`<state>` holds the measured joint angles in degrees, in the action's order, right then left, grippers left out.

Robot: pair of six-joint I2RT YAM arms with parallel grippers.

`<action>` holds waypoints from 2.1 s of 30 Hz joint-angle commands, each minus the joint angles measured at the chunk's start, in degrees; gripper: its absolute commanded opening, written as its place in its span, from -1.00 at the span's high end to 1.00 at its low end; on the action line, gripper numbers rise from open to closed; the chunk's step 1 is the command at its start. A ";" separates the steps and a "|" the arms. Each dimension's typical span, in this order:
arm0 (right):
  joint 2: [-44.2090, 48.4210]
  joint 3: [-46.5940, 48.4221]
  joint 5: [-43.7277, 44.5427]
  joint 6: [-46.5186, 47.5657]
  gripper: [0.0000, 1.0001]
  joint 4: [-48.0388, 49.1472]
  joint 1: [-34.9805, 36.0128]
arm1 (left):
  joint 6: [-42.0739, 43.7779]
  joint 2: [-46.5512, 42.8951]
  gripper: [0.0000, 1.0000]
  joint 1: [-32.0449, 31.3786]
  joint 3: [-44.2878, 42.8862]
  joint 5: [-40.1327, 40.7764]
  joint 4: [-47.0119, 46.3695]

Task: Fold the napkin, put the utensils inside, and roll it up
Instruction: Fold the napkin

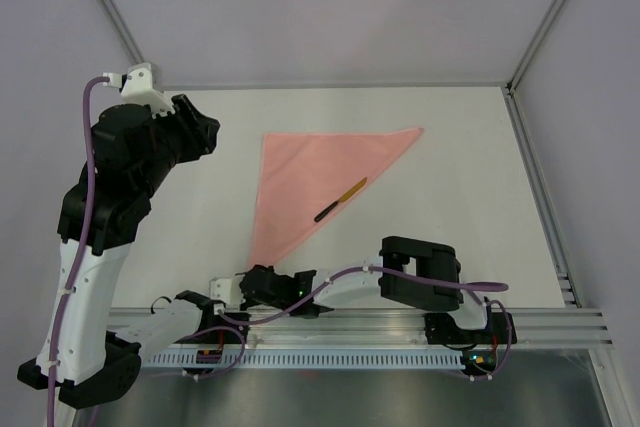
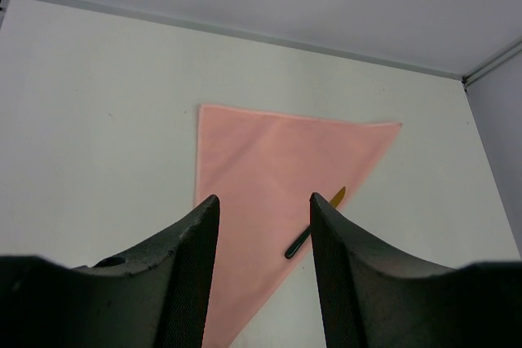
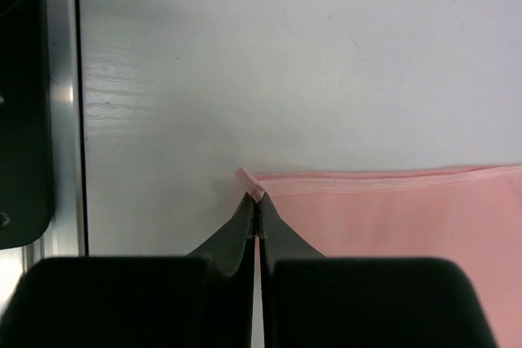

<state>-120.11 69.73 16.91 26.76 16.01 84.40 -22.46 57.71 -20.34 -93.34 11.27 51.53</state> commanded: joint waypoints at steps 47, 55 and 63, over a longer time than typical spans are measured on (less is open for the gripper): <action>18.25 -0.39 -1.70 -20.70 0.99 -22.43 -36.76 | -2.68 11.89 0.07 0.04 6.23 -13.90 -18.65; 19.04 -3.99 -1.70 -19.38 0.99 -21.02 -42.73 | -3.56 13.91 0.08 -0.05 11.06 -16.19 -22.87; 18.78 -5.84 -2.40 -19.29 0.99 -19.97 -47.30 | -5.14 15.59 0.08 -0.14 16.61 -18.82 -27.70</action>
<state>-103.74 64.49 14.59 7.25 -4.73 38.33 -24.58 72.55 -20.36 -78.00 -4.93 28.34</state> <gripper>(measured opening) 0.010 0.462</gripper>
